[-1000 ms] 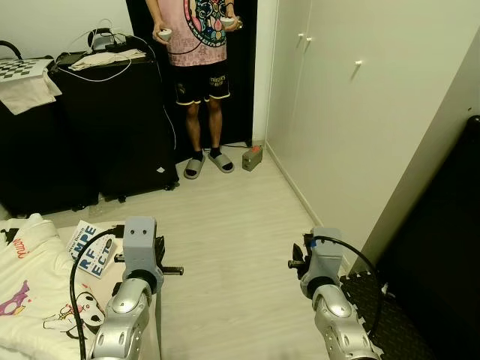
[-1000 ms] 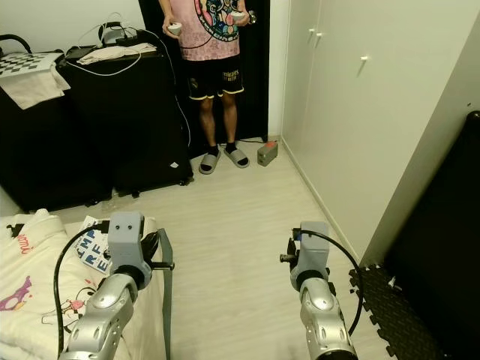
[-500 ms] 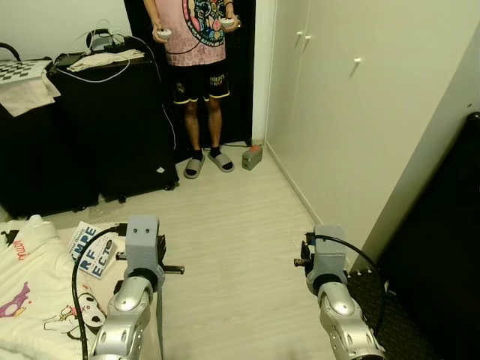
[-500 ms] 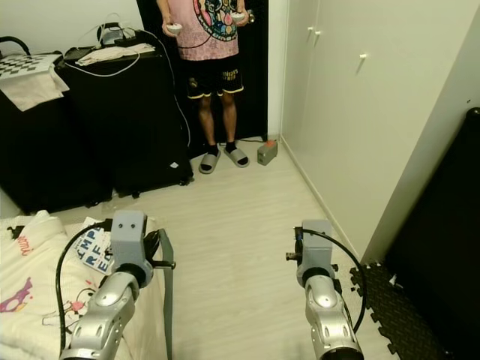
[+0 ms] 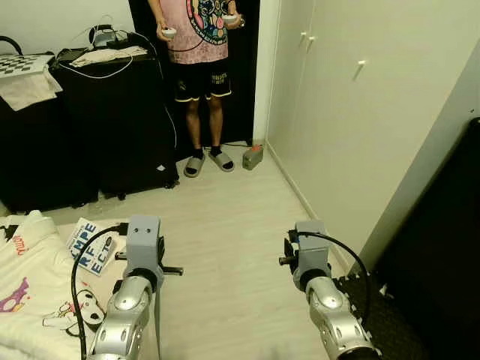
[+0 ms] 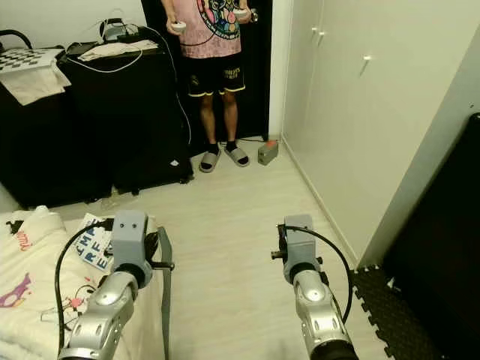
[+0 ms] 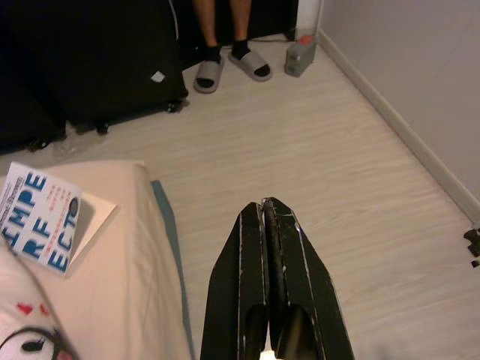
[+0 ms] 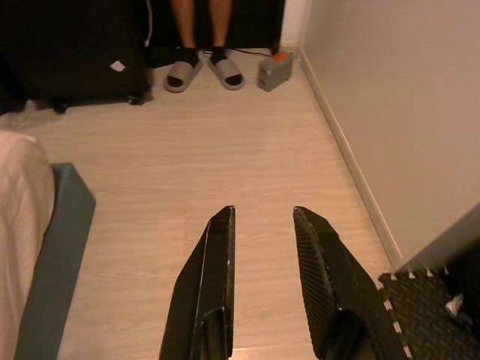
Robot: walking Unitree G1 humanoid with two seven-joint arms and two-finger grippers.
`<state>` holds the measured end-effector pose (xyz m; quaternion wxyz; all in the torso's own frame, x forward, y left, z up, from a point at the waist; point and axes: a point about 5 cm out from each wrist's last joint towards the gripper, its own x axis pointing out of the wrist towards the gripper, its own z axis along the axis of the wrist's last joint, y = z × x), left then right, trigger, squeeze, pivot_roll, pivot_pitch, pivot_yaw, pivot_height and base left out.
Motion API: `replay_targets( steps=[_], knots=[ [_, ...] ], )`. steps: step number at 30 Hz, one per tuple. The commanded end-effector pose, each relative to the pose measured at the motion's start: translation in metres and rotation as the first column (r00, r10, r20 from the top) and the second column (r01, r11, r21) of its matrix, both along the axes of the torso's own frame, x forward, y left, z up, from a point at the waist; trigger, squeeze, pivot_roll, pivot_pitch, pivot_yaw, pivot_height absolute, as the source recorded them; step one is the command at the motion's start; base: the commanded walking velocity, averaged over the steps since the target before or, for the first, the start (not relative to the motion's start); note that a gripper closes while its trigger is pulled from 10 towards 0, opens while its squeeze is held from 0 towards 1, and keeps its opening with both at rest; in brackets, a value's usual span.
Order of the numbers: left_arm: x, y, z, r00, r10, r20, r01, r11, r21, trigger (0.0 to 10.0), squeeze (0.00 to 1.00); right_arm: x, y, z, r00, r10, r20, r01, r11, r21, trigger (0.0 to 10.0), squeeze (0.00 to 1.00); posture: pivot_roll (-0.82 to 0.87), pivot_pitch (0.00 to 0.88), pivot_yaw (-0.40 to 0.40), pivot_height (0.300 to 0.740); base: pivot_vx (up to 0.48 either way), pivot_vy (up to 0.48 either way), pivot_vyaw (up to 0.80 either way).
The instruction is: Clean up the room
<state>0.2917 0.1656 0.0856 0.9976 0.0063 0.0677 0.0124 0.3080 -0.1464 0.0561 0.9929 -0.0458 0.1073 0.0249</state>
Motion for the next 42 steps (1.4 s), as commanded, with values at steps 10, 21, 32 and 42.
replay_targets(
  steps=[10,21,32,42],
  knots=[
    [0.0029,-0.0002,0.0019,1.0,0.02,0.007,-0.02,0.999,-0.031,10.0,0.0,-0.0033,-0.0075,-0.0042,0.999,-0.046,-0.014,0.046,0.999,0.013,10.0,0.0,-0.03,0.068,0.025,0.74,0.331,0.0,0.0],
    [0.002,-0.0019,0.0022,1.0,0.017,0.008,-0.017,0.999,-0.03,10.0,0.0,-0.0014,-0.0059,-0.0027,1.0,-0.021,-0.013,0.021,1.0,0.001,10.0,0.0,-0.03,0.065,0.019,0.74,0.335,0.0,0.0],
    [0.0017,-0.0004,0.0031,1.0,0.02,0.01,-0.02,0.999,-0.031,10.0,0.0,-0.0021,-0.005,-0.004,1.0,-0.016,-0.024,0.016,1.0,0.011,10.0,0.0,-0.02,0.068,0.018,0.74,0.334,0.0,0.0],
    [0.0003,0.0007,0.0022,1.0,0.021,0.007,-0.021,0.999,-0.027,10.0,0.0,-0.0031,-0.0044,-0.0062,0.999,-0.003,-0.038,0.003,1.0,0.012,10.0,0.0,-0.02,0.069,0.017,0.74,0.337,0.0,0.0]
  ],
)
